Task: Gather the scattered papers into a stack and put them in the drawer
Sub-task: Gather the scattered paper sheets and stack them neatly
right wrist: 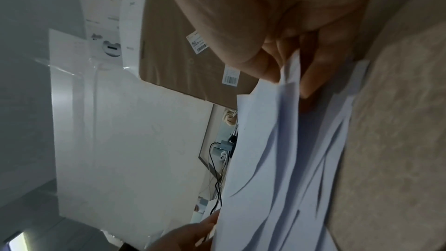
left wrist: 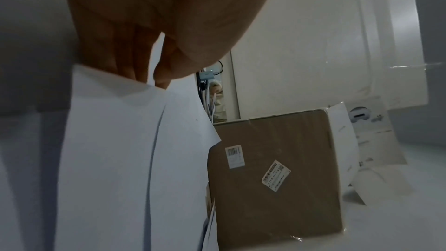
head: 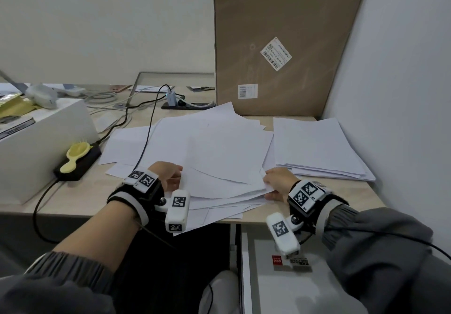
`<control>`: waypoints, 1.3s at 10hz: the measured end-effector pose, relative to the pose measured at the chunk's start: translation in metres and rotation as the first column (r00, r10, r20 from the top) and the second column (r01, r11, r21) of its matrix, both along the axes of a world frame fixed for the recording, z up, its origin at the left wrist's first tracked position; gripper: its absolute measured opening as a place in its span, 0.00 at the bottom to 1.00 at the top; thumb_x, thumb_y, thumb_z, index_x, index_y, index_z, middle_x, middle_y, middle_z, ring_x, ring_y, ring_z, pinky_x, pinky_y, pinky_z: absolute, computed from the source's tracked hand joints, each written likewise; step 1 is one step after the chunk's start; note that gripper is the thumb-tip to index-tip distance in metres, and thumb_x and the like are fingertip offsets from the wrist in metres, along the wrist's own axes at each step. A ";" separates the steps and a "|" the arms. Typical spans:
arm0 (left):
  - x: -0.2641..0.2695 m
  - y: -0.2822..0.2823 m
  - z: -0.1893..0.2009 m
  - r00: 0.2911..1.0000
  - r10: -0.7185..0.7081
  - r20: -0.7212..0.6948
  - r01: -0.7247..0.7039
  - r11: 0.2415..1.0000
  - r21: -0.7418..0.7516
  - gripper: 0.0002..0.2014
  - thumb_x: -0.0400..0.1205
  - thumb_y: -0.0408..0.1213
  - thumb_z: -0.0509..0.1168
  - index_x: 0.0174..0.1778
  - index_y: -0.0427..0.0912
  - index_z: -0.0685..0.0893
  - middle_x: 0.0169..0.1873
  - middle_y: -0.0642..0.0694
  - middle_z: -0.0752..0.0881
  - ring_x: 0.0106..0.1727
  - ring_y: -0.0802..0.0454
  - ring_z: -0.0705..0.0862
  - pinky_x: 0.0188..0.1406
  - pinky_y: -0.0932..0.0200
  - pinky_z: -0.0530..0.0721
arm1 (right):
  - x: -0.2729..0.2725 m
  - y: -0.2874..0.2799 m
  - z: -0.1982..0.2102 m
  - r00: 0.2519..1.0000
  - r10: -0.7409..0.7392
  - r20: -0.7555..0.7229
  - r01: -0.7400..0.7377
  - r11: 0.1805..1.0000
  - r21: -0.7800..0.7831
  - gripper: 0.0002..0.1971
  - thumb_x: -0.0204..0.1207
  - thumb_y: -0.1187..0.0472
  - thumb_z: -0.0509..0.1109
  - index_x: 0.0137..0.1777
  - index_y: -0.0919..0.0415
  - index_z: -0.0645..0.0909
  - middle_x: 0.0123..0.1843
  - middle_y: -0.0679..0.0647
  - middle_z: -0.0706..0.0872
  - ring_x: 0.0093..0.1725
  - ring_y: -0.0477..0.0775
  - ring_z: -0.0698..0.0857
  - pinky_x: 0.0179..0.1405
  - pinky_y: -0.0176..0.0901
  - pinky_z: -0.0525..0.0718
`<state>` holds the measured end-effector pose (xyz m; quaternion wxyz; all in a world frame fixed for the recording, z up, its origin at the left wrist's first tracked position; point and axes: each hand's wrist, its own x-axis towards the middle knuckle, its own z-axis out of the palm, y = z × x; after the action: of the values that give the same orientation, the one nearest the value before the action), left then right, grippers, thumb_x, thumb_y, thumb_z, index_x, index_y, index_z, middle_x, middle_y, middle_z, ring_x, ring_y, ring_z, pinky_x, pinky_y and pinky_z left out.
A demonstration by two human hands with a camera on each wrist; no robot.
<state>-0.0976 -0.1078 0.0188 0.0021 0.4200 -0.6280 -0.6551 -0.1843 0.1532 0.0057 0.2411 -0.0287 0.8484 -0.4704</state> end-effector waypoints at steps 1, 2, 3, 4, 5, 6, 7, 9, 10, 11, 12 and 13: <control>-0.002 0.009 0.014 0.999 0.055 -0.003 -0.054 0.998 0.021 0.02 0.85 0.27 0.58 0.46 0.34 0.74 0.32 0.42 0.71 0.29 0.47 0.73 0.30 0.53 0.80 | -0.009 0.000 0.004 0.989 -0.020 -0.146 0.036 0.994 0.108 0.24 0.80 0.66 0.57 0.76 0.71 0.66 0.51 0.59 0.79 0.49 0.58 0.80 0.57 0.50 0.79; -0.010 0.007 0.012 0.999 0.040 0.021 -0.041 0.999 0.025 0.06 0.83 0.29 0.60 0.54 0.35 0.72 0.36 0.40 0.73 0.31 0.46 0.74 0.34 0.51 0.78 | -0.011 -0.003 0.009 0.969 0.058 -0.239 -0.006 0.977 0.214 0.28 0.80 0.62 0.60 0.80 0.64 0.61 0.78 0.60 0.68 0.75 0.60 0.71 0.69 0.45 0.70; -0.017 0.006 0.011 1.000 0.014 0.028 -0.015 0.999 0.050 0.06 0.83 0.30 0.61 0.54 0.34 0.74 0.40 0.38 0.77 0.37 0.44 0.79 0.34 0.53 0.82 | -0.009 -0.013 0.016 0.910 0.291 -0.295 -0.184 0.922 0.341 0.35 0.78 0.58 0.67 0.82 0.61 0.57 0.82 0.58 0.62 0.79 0.57 0.65 0.74 0.44 0.66; -0.022 0.008 0.009 0.999 -0.025 0.041 0.024 0.999 0.024 0.06 0.84 0.32 0.60 0.42 0.35 0.72 0.35 0.40 0.77 0.30 0.46 0.77 0.18 0.60 0.80 | -0.007 -0.023 0.022 0.832 0.531 -0.160 -0.375 0.752 0.542 0.36 0.77 0.52 0.69 0.80 0.65 0.59 0.80 0.59 0.65 0.79 0.58 0.66 0.74 0.45 0.66; -0.028 0.007 0.006 0.998 -0.045 0.035 0.044 0.998 0.053 0.11 0.85 0.36 0.59 0.37 0.37 0.72 0.32 0.42 0.75 0.29 0.47 0.74 0.27 0.57 0.74 | -0.011 -0.022 0.022 0.771 0.633 -0.070 -0.449 0.619 0.645 0.38 0.79 0.46 0.66 0.82 0.64 0.56 0.84 0.59 0.58 0.82 0.59 0.61 0.78 0.47 0.60; -0.032 0.005 0.006 0.995 -0.088 0.042 0.085 0.994 0.063 0.14 0.86 0.39 0.60 0.36 0.38 0.74 0.31 0.43 0.77 0.30 0.47 0.74 0.30 0.58 0.71 | -0.016 -0.013 0.017 0.726 0.686 -0.045 -0.489 0.562 0.667 0.40 0.79 0.44 0.64 0.85 0.54 0.49 0.86 0.52 0.47 0.85 0.54 0.53 0.81 0.44 0.52; -0.037 0.003 0.010 0.987 -0.153 0.056 0.152 0.988 0.029 0.13 0.86 0.40 0.61 0.39 0.36 0.75 0.32 0.42 0.75 0.30 0.47 0.74 0.28 0.55 0.72 | -0.022 -0.007 0.015 0.712 0.700 -0.056 -0.511 0.571 0.643 0.39 0.78 0.45 0.67 0.84 0.51 0.53 0.86 0.48 0.49 0.84 0.51 0.54 0.80 0.43 0.53; -0.047 0.006 0.006 0.922 -0.282 0.265 0.359 0.881 -0.309 0.22 0.86 0.43 0.60 0.68 0.27 0.76 0.60 0.28 0.83 0.62 0.33 0.82 0.56 0.49 0.79 | -0.026 0.001 0.014 0.773 0.628 -0.093 -0.527 0.717 0.457 0.30 0.75 0.52 0.73 0.77 0.52 0.71 0.84 0.47 0.58 0.81 0.47 0.65 0.75 0.37 0.59; -0.054 0.001 -0.001 0.953 -0.288 0.088 0.299 0.870 -0.392 0.21 0.83 0.32 0.65 0.71 0.29 0.75 0.69 0.31 0.79 0.71 0.35 0.78 0.69 0.48 0.77 | -0.030 0.005 0.012 0.873 0.459 -0.164 -0.412 0.875 0.254 0.21 0.76 0.51 0.72 0.68 0.56 0.81 0.77 0.49 0.73 0.76 0.50 0.72 0.69 0.35 0.65; -0.050 -0.009 -0.005 0.966 -0.231 -0.118 0.176 0.918 -0.355 0.08 0.80 0.28 0.65 0.54 0.32 0.84 0.58 0.30 0.84 0.61 0.34 0.83 0.65 0.42 0.80 | -0.041 0.008 0.011 0.944 0.176 -0.280 -0.169 0.984 0.049 0.28 0.74 0.53 0.74 0.73 0.61 0.73 0.73 0.56 0.77 0.73 0.54 0.76 0.68 0.42 0.71; -0.038 -0.002 0.016 0.911 -0.222 -0.349 0.130 0.955 -0.267 0.06 0.82 0.27 0.62 0.52 0.34 0.83 0.50 0.34 0.85 0.51 0.40 0.82 0.54 0.45 0.82 | -0.048 0.002 0.028 0.984 0.022 -0.179 -0.052 0.984 -0.168 0.37 0.73 0.52 0.76 0.77 0.61 0.64 0.72 0.56 0.75 0.69 0.57 0.77 0.61 0.45 0.75; -0.035 0.004 0.043 0.813 -0.258 -0.522 0.119 0.951 -0.285 0.07 0.84 0.27 0.61 0.51 0.37 0.84 0.44 0.40 0.86 0.45 0.43 0.82 0.45 0.52 0.82 | -0.053 -0.012 0.062 0.982 -0.055 -0.183 -0.031 0.898 -0.438 0.20 0.77 0.66 0.70 0.68 0.68 0.76 0.67 0.61 0.83 0.66 0.62 0.82 0.55 0.43 0.81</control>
<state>-0.1324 -0.1043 0.0616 0.1688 0.1443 -0.7134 -0.6646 -0.2373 0.1408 0.0677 0.1429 -0.1220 0.7398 -0.6461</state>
